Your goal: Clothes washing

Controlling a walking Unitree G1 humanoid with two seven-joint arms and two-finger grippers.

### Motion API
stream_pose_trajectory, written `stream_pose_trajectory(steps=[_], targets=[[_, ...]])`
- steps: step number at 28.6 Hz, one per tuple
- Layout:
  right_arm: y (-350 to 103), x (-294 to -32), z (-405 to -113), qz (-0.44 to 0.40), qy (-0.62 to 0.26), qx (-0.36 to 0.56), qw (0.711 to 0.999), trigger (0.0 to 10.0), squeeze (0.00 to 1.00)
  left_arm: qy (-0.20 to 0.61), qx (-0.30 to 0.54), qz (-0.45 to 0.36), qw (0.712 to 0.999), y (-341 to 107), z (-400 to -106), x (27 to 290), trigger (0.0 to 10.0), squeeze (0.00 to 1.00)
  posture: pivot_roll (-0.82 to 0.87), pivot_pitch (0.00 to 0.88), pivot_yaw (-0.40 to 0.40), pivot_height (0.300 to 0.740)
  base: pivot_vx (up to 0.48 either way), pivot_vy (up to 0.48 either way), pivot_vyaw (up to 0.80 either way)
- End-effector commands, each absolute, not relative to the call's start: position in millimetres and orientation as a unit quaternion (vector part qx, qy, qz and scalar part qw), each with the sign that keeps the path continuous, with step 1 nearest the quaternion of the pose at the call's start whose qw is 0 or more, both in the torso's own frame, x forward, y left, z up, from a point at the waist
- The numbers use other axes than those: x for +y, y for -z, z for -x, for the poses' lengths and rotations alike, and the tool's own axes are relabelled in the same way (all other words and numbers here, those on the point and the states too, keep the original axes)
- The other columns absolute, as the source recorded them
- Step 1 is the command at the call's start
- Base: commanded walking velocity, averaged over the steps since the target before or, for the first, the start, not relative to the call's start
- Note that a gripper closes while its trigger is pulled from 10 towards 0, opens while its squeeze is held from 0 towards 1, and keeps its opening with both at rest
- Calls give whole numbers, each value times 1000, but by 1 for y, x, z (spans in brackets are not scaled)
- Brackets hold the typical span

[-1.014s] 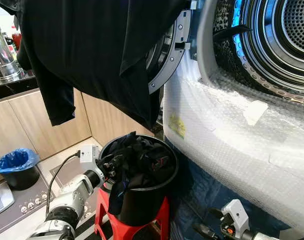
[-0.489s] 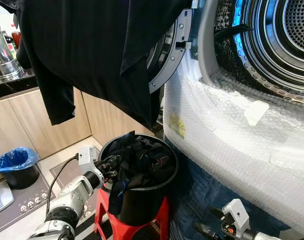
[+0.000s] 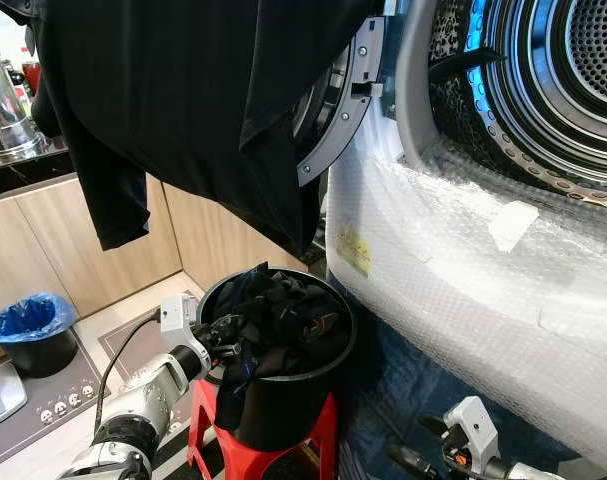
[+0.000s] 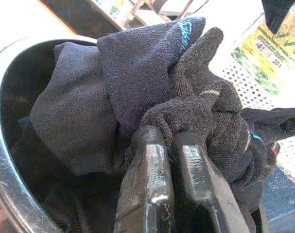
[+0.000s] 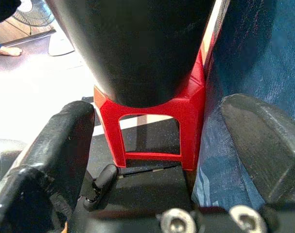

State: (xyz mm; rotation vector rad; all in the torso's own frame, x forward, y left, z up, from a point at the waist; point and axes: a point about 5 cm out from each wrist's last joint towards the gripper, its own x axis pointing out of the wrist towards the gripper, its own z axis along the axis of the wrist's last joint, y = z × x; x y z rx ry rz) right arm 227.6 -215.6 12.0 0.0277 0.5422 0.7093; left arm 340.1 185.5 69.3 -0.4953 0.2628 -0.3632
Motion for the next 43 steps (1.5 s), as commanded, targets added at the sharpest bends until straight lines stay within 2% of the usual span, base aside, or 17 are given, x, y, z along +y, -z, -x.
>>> stream_pose_trajectory(steps=[1,6,8,9,10,11,18,22,28,31,34,35,36,37,39,43], targets=[[-19,-217,-233,-6,-344,251,905,10000,0,183,139,240,943,-66,-338,184,0,0,-83,0,-21,740,0,0,0],[-19,-215,-236,-5,-351,249,903,10000,0,179,109,198,958,-68,-334,187,0,0,-70,0,-24,740,0,0,0],[-20,-214,-240,-3,-354,248,902,10000,0,164,60,119,977,-72,-330,192,0,0,-49,0,-34,740,0,0,0],[-21,-212,-243,-2,-356,247,901,10000,0,149,17,78,986,-78,-325,193,3490,0,-45,0,-35,740,0,0,0],[-21,-212,-243,-2,-356,247,901,10000,0,149,17,78,986,-78,-325,193,3490,0,-45,0,-35,740,0,0,0],[-21,-212,-244,-1,-357,246,901,10000,0,143,4,73,987,-80,-324,193,10000,0,-45,0,-35,740,0,0,0],[-22,-211,-248,-2,-358,244,901,10000,0,138,-72,27,987,-91,-312,184,10000,0,-33,0,-37,740,0,0,0],[-22,-209,-250,-5,-360,242,901,10000,0,133,-179,-28,975,-119,-300,169,10000,0,-32,0,-38,740,0,0,0],[-23,-209,-250,-5,-360,242,901,10000,0,139,-196,-38,970,-126,-299,165,10000,0,-29,0,-39,740,0,0,0],[-24,-211,-251,-12,-361,242,900,10000,0,167,-234,-53,956,-145,-297,151,10000,0,-37,0,-33,740,0,0,0],[-24,-211,-251,-12,-361,242,900,10000,0,167,-234,-53,956,-145,-297,151,10000,0,-37,0,-33,740,0,0,0],[-25,-212,-250,-18,-364,242,899,10000,0,187,-252,-55,948,-154,-294,140,10000,0,-41,0,-28,740,0,0,0],[-30,-218,-250,-26,-369,240,897,10000,0,244,-277,-39,928,-173,-292,110,10000,0,-44,0,-26,740,0,0,0],[-30,-218,-250,-26,-369,240,897,10000,0,244,-277,-39,928,-173,-292,110,10000,0,-44,0,-26,740,0,0,0],[-35,-225,-253,-30,-370,236,898,10000,0,286,-290,-30,913,-183,-292,84,10000,0,-47,0,-20,740,0,0,0],[-37,-227,-255,-30,-371,233,898,10000,0,295,-283,-23,912,-182,-294,77,10000,0,-53,0,-18,740,0,0,0]])
